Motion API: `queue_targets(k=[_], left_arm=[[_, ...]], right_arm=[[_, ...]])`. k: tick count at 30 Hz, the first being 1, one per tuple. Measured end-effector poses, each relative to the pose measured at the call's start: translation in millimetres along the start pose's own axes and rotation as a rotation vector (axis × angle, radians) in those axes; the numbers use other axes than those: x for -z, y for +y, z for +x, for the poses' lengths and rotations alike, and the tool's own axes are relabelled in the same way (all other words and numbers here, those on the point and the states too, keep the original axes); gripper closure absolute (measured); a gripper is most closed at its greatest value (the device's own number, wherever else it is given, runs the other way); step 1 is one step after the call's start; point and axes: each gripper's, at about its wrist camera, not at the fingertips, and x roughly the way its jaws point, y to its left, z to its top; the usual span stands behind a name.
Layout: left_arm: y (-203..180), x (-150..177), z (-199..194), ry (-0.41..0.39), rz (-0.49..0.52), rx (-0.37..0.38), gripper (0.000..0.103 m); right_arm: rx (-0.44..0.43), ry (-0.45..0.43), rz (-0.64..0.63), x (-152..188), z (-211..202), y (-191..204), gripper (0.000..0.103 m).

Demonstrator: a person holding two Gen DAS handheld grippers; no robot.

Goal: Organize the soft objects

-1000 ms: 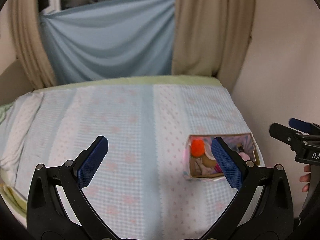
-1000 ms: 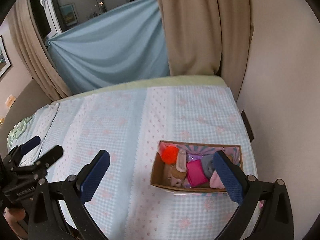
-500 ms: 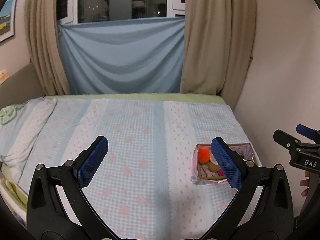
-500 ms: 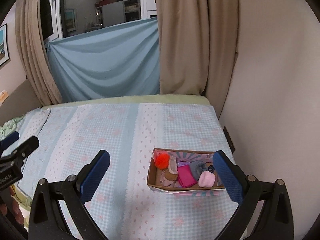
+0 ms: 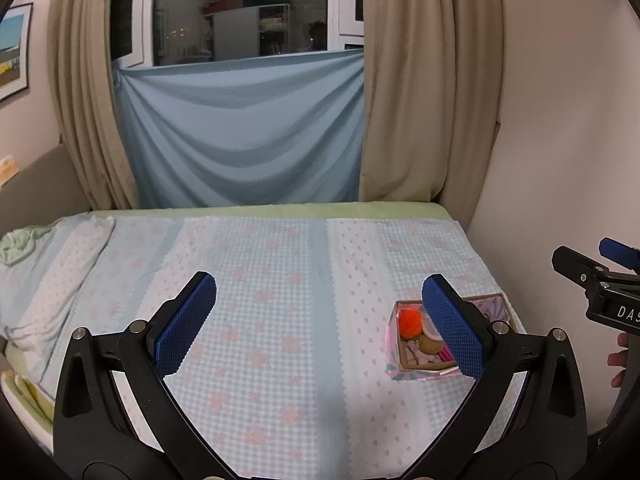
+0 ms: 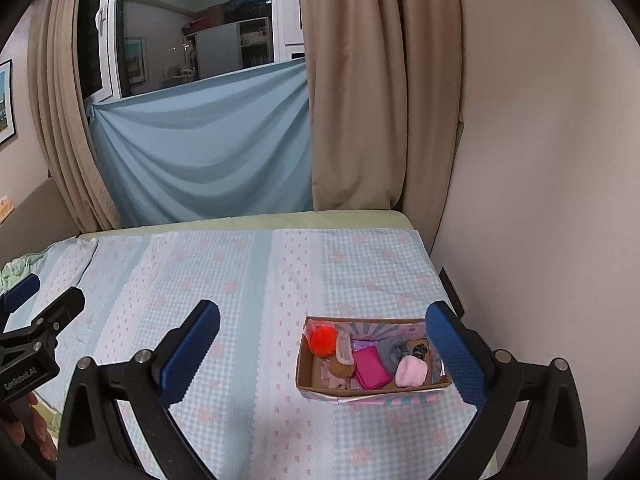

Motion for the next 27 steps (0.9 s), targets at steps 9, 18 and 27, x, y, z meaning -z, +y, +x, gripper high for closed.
queue_targets(k=[9, 18, 27], left_arm=[[0.5, -1.5, 2.2, -0.005, -0.001, -0.002, 0.000], [1.4, -1.0, 2.7, -0.013, -0.006, -0.012, 0.000], [-0.7, 1.9, 4.9, -0.005, -0.015, -0.017, 0.000]], right_arm=[[-0.002, -0.001, 0.003, -0.1, 2.8, 1.3, 0.001], [-0.006, 0.001, 0.002, -0.3, 4.0, -0.1, 0.001], [-0.007, 0.002, 0.000, -1.1, 5.4, 1.5, 0.001]])
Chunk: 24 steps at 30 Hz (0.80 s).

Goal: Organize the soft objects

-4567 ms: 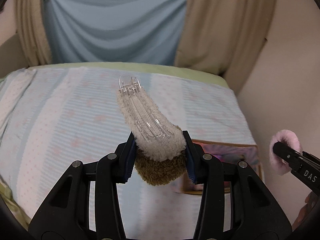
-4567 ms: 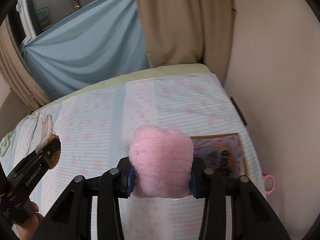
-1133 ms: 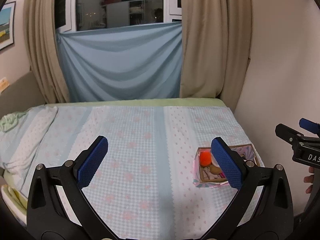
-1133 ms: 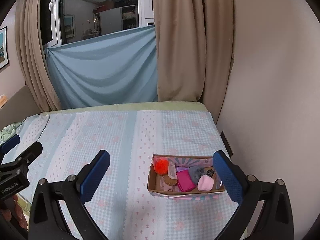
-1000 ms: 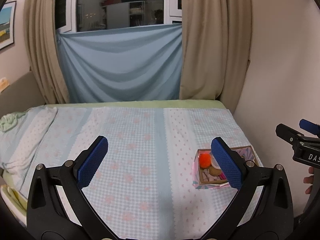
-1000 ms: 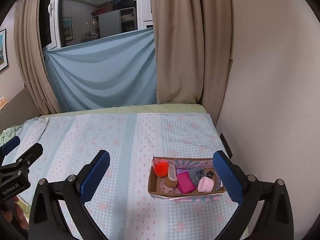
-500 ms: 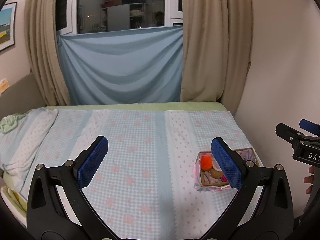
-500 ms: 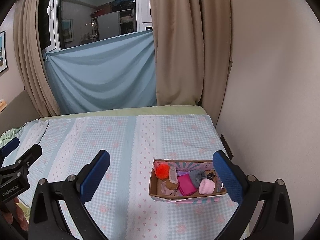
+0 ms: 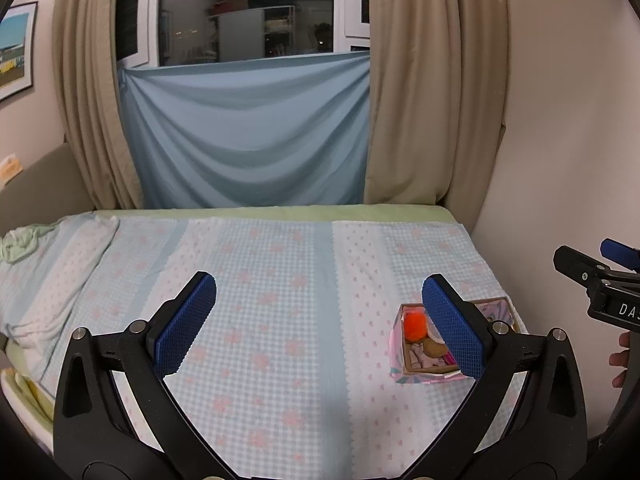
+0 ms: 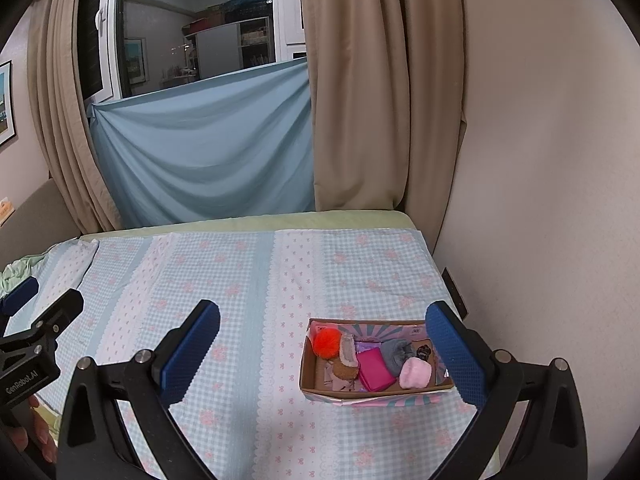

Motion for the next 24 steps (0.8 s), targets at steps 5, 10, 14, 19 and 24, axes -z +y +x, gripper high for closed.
queue_targets(k=[5, 10, 14, 19, 24], left_arm=[[-1.7, 2.1, 0.1, 0.004, -0.003, -0.005, 0.000], [-2.0, 2.3, 0.0, 0.004, -0.004, -0.009, 0.000], [-2.2, 2.7, -0.3, 0.005, -0.006, -0.013, 0.000], [-2.7, 3.3, -0.5, 0.004, -0.003, -0.017, 0.000], [-4.0, 3.1, 0.0, 0.004, -0.003, -0.020, 0.000]], right_arm=[[0.002, 0.001, 0.000, 0.1, -0.1, 0.2, 0.001], [0.001, 0.000, 0.000, -0.3, 0.4, 0.2, 0.001], [0.000, 0.001, -0.001, -0.2, 0.5, 0.2, 0.001], [0.000, 0.000, 0.000, -0.1, 0.0, 0.2, 0.001], [0.000, 0.001, 0.001, -0.2, 0.3, 0.8, 0.001]])
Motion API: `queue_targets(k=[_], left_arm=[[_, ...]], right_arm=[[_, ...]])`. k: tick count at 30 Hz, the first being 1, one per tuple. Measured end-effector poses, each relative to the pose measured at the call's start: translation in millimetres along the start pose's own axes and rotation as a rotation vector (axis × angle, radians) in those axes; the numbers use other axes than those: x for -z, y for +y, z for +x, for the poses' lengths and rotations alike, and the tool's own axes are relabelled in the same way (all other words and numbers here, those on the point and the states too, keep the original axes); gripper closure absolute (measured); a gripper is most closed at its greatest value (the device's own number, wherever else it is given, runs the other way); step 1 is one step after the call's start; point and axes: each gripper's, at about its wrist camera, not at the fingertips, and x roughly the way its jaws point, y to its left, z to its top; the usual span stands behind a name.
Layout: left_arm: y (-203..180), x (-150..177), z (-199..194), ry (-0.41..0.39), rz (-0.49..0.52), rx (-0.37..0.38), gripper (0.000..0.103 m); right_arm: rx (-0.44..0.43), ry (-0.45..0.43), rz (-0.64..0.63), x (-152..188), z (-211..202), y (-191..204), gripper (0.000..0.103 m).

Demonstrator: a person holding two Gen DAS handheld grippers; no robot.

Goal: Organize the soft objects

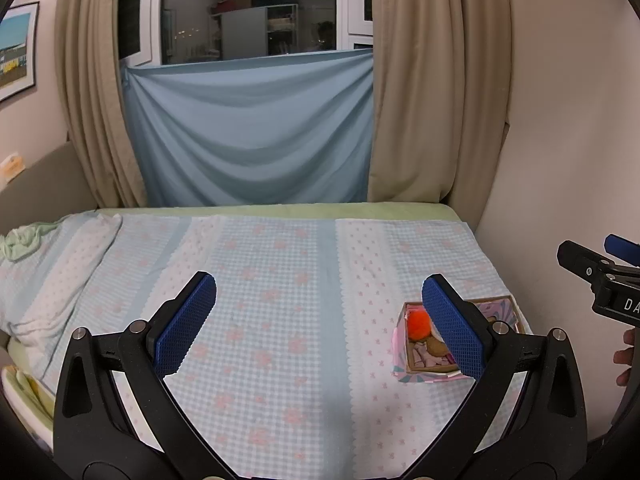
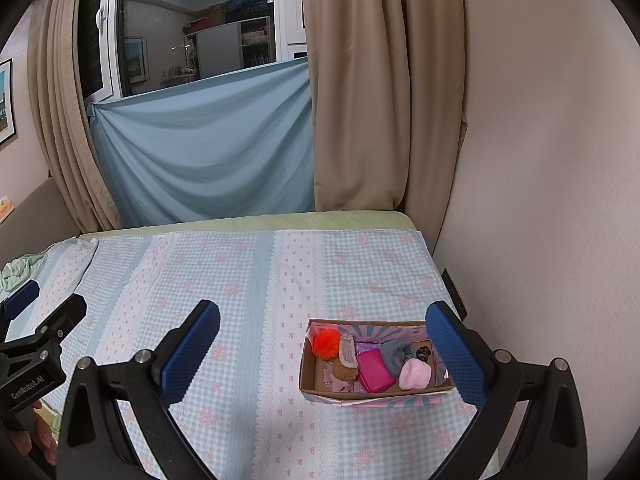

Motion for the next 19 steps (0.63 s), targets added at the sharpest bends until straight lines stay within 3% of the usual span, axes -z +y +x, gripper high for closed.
queue_targets(k=[6, 11, 19], left_arm=[[0.3, -0.2, 3.3, 0.012, -0.003, -0.007, 0.000], [0.5, 2.5, 5.3, 0.014, 0.013, -0.058, 0.000], [10.1, 12.4, 26.3, 0.079, -0.005, -0.049, 0.000]], right_arm=[[0.000, 0.001, -0.001, 0.1, -0.2, 0.1, 0.001], [-0.004, 0.004, -0.004, -0.6, 1.2, 1.1, 0.001], [-0.020, 0.054, -0.010, 3.0, 20.7, 6.1, 0.001]])
